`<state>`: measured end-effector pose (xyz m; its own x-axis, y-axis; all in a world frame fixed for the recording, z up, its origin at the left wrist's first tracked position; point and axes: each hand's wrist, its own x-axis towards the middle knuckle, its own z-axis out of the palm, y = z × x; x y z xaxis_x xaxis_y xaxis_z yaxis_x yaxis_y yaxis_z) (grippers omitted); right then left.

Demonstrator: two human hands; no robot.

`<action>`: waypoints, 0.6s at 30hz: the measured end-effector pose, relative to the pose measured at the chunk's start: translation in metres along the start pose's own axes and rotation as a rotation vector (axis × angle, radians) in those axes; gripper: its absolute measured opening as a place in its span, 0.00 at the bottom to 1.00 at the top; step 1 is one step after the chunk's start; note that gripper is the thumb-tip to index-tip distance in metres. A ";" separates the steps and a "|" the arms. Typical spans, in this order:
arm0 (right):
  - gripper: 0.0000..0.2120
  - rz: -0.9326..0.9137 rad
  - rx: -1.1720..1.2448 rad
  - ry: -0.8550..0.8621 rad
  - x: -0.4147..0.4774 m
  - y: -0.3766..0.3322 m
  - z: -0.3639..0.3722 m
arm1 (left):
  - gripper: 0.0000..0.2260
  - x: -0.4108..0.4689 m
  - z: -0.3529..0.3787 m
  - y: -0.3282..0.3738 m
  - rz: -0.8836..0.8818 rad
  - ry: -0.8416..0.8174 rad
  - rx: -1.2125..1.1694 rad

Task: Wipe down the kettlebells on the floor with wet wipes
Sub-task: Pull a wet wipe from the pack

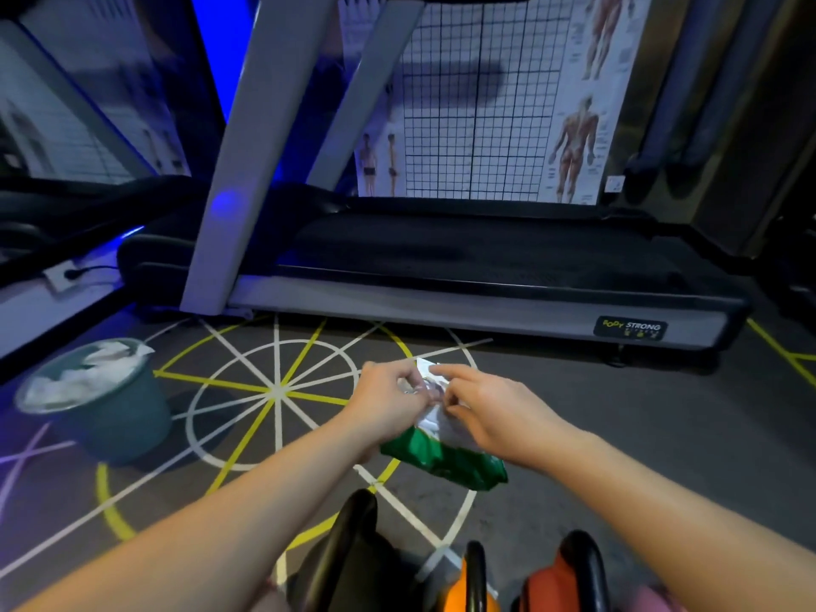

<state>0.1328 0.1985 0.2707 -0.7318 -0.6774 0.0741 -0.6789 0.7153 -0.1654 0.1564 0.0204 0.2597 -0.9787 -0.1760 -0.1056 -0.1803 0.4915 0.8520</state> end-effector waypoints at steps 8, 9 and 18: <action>0.06 0.076 0.597 0.456 -0.008 0.004 0.006 | 0.12 -0.010 -0.005 0.002 -0.011 -0.037 0.055; 0.06 0.130 0.639 0.521 -0.008 0.005 0.003 | 0.12 -0.010 -0.005 0.004 -0.010 -0.038 0.060; 0.05 0.269 0.853 0.764 0.008 -0.007 -0.010 | 0.12 0.006 0.007 0.018 0.013 0.100 0.049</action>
<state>0.1312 0.1900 0.2821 -0.8877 -0.0360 0.4591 -0.4503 0.2765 -0.8490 0.1464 0.0343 0.2710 -0.9668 -0.2522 -0.0407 -0.1744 0.5351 0.8266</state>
